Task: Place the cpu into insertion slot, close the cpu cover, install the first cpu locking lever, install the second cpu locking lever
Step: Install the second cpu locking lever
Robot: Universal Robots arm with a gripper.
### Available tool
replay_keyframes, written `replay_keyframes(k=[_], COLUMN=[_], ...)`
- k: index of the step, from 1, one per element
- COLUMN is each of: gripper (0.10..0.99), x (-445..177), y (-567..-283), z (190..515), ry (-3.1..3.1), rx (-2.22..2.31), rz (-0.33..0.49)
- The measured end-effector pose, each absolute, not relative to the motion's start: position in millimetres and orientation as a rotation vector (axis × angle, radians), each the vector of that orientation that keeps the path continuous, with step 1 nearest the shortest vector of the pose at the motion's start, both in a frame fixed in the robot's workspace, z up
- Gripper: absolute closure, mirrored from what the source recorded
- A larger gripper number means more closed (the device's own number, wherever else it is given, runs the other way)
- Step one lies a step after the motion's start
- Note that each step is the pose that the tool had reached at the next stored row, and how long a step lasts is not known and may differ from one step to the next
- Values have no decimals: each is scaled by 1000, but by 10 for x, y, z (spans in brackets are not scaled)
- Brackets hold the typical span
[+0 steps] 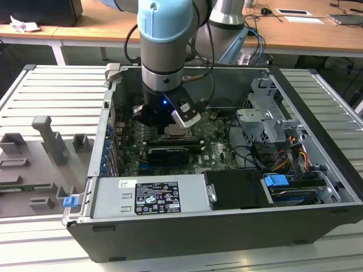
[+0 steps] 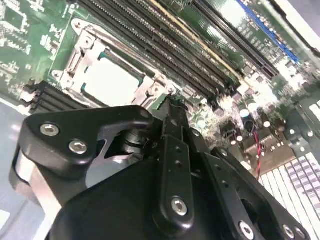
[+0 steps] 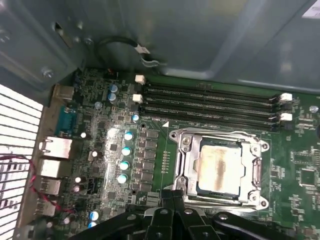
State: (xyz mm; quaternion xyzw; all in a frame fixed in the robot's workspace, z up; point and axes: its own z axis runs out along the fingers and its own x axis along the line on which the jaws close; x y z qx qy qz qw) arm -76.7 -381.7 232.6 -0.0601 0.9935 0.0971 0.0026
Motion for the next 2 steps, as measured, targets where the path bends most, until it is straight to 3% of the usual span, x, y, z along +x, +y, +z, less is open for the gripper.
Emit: replay_keyframes(k=[2], gripper=[980], x=[-768], y=[-3817], z=[2343], ry=[3116], rx=[-188], rz=[305])
